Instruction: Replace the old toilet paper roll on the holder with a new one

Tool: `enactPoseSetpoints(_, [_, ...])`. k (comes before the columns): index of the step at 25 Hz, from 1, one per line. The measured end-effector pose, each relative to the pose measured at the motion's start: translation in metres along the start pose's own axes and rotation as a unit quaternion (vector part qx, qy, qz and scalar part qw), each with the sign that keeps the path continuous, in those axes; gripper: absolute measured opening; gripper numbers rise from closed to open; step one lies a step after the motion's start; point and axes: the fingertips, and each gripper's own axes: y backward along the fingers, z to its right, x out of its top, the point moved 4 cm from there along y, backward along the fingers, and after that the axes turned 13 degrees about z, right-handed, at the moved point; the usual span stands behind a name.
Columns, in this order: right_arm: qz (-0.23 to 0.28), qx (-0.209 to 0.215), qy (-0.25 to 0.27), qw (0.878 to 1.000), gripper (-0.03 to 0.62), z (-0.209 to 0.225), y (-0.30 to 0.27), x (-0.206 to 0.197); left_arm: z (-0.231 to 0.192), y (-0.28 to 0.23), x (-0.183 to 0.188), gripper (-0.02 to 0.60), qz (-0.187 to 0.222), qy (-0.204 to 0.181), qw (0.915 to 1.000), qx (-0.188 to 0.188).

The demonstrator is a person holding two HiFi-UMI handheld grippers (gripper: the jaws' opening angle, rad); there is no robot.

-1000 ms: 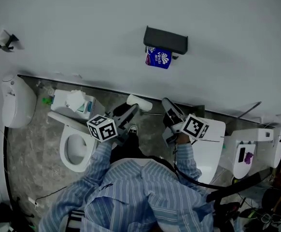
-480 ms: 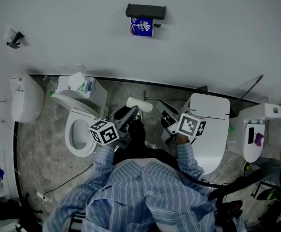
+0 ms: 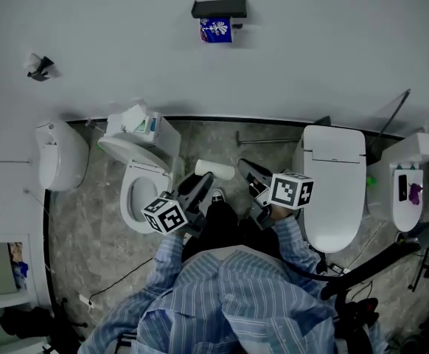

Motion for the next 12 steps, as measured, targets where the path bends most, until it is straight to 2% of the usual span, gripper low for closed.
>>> enactPoseSetpoints(12, [-0.019, -0.029, 0.012, 0.999, 0.008, -0.025, -0.008, -0.058, -0.016, 0.067, 0.005, 0.152, 0.002, 0.007, 1.0000, -0.001])
